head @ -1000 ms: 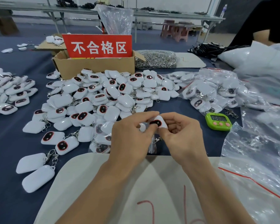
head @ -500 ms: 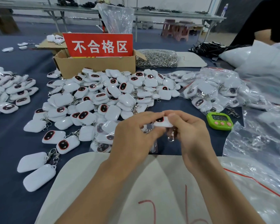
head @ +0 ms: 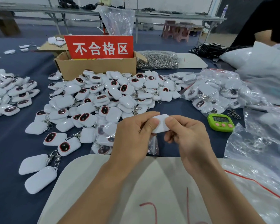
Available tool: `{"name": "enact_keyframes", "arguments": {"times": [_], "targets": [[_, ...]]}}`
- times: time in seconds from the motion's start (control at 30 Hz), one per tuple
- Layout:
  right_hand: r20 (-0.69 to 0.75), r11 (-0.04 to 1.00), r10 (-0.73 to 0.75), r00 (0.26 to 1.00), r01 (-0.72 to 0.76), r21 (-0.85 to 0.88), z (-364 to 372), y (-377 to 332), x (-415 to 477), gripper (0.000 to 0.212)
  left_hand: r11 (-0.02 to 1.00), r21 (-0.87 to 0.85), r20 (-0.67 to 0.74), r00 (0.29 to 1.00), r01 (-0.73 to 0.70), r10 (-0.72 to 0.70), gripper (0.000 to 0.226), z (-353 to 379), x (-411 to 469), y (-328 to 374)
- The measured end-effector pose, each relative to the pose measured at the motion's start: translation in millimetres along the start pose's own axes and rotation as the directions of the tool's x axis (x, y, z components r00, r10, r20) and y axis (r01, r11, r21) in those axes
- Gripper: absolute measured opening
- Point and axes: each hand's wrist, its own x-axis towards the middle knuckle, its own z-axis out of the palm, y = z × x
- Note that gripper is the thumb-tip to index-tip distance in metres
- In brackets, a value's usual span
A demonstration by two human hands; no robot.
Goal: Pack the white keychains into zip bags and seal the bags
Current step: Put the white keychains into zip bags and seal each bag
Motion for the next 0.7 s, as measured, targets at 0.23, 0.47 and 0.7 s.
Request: {"name": "enact_keyframes", "arguments": {"times": [0.23,0.47,0.7], "targets": [[-0.047,0.995,0.063,0.997,-0.059,0.082,-2.7,1.9,0.3,0.025,0.996,0.082,-0.091,0.996,0.022,-0.014,0.028,1.1,-5.0,4.5],[-0.31,0.989,0.092,0.946,-0.123,-0.081,-8.3,9.9,8.8,0.016,0.594,0.804,0.006,0.998,0.035,-0.067,0.037,7.8,-9.2,11.3],[-0.18,0.952,0.082,0.98,-0.13,-0.277,6.1,10.8,1.4,0.01,0.911,0.411,-0.037,0.999,0.007,0.009,0.039,8.1,-10.8,10.3]]}}
